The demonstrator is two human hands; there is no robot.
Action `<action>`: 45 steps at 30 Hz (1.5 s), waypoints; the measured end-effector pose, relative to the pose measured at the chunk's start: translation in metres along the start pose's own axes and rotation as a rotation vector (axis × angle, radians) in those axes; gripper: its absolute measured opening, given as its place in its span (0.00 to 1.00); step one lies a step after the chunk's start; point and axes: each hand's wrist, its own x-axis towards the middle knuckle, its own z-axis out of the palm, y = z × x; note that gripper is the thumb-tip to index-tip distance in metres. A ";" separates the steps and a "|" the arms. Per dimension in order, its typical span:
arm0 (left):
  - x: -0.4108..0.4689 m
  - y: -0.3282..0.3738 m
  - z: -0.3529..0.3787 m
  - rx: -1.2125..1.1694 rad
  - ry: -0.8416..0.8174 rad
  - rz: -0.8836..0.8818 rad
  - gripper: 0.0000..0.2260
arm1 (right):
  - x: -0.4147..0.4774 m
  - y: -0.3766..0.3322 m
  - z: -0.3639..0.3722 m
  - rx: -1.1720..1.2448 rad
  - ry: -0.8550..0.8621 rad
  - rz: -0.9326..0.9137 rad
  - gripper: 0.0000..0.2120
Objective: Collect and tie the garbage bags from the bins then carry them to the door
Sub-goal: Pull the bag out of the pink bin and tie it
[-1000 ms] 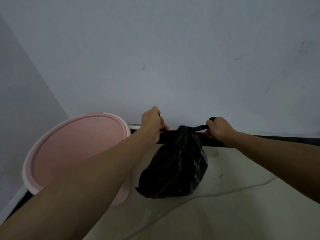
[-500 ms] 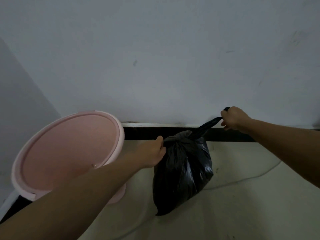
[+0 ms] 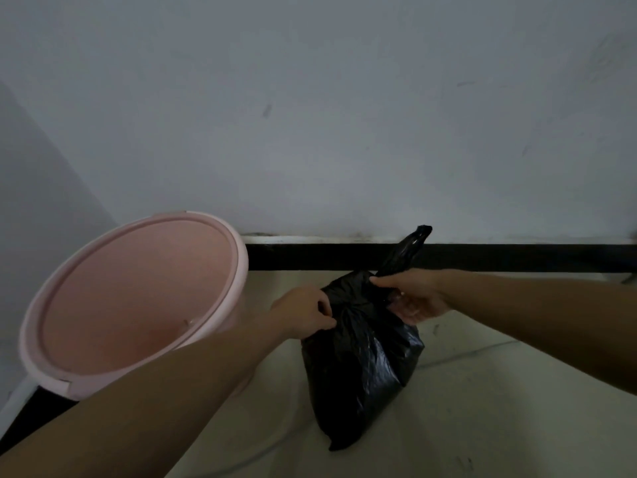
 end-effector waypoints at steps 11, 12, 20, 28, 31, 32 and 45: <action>0.003 0.004 -0.005 -0.299 0.040 -0.089 0.02 | -0.010 -0.043 0.036 0.182 0.061 -0.552 0.16; 0.002 0.005 -0.007 -0.322 0.039 -0.091 0.02 | -0.010 -0.042 0.034 0.052 0.083 -0.570 0.16; -0.001 0.017 -0.055 -0.420 0.299 -0.153 0.11 | 0.005 -0.034 -0.004 -1.089 0.323 -0.573 0.12; -0.014 0.012 -0.019 -0.215 -0.143 -0.231 0.25 | 0.001 -0.033 -0.005 -0.849 0.221 -0.550 0.14; -0.017 0.007 0.001 -0.210 -0.249 -0.234 0.06 | -0.002 -0.035 -0.005 -0.896 0.231 -0.573 0.12; -0.016 0.007 0.000 -0.262 -0.184 -0.216 0.05 | -0.003 -0.033 -0.005 -0.964 0.245 -0.583 0.12; -0.004 0.048 -0.085 -0.883 0.176 -0.007 0.07 | -0.034 -0.029 0.043 -1.353 0.401 -0.754 0.28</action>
